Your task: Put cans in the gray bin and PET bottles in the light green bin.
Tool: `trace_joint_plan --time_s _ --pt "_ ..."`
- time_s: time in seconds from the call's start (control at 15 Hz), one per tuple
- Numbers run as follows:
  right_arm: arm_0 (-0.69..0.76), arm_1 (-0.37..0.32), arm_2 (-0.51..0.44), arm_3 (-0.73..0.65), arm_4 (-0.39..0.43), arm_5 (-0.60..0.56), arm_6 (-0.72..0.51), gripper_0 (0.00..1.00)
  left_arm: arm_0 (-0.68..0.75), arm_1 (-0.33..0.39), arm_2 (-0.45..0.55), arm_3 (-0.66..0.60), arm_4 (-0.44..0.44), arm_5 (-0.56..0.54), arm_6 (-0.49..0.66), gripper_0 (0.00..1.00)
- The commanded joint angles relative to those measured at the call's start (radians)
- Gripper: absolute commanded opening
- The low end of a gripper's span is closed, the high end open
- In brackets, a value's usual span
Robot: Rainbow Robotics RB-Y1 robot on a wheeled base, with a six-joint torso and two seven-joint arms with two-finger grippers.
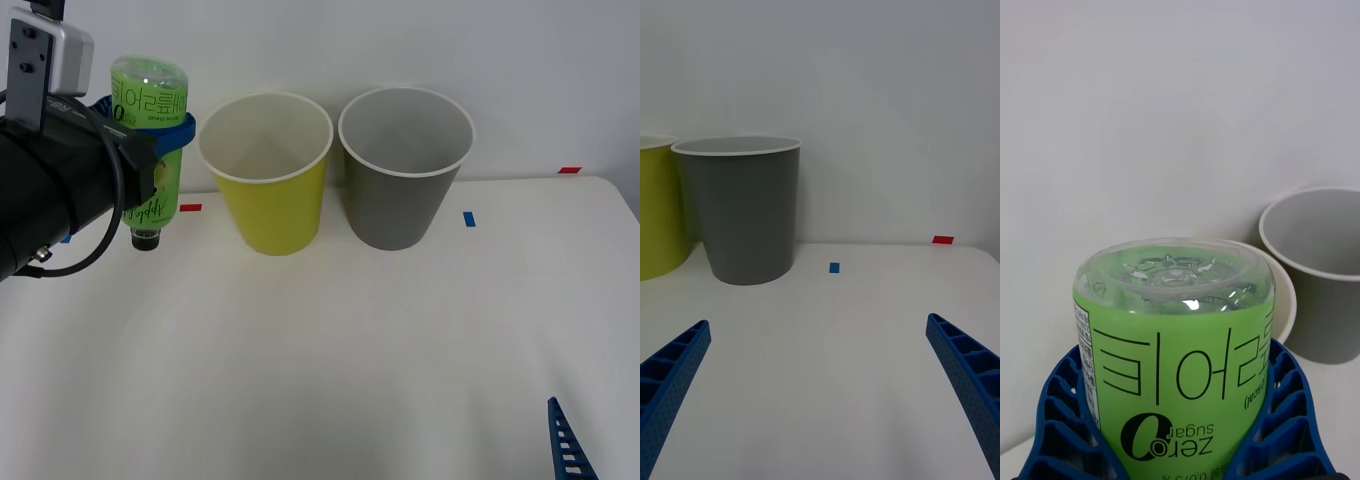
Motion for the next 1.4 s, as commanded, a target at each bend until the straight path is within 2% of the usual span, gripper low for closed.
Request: trace_joint_plan --time_s 0.07,0.2,0.33,0.67,1.0,1.2,1.4 --pt "0.000 0.000 0.000 0.000 0.000 0.000 0.000 1.00 -0.099 0.045 -0.028 0.000 -0.046 0.000 0.123 0.00" --pt "0.000 0.000 0.000 0.000 0.000 0.000 0.000 1.00 -0.165 0.068 -0.054 0.000 -0.083 0.000 0.175 0.00" --pt "0.000 0.000 0.000 0.000 0.000 0.000 0.000 1.00 -0.241 0.085 -0.085 0.075 -0.123 -0.019 0.190 0.00" --pt "0.000 0.000 0.000 0.000 0.000 0.000 0.000 1.00 -0.308 0.097 -0.146 0.285 -0.144 -0.222 0.213 0.00" --pt "0.000 0.000 0.000 0.000 0.000 0.000 0.000 1.00 -0.316 0.100 -0.246 0.420 -0.236 -0.444 0.264 0.00" --pt "0.000 0.000 0.000 0.000 0.000 0.000 0.000 1.00 -0.319 0.100 -0.289 0.504 -0.291 -0.535 0.288 0.00" --pt "0.000 0.000 0.000 0.000 0.000 0.000 0.000 1.00 -0.343 0.068 -0.312 0.596 -0.330 -0.632 0.301 0.00"
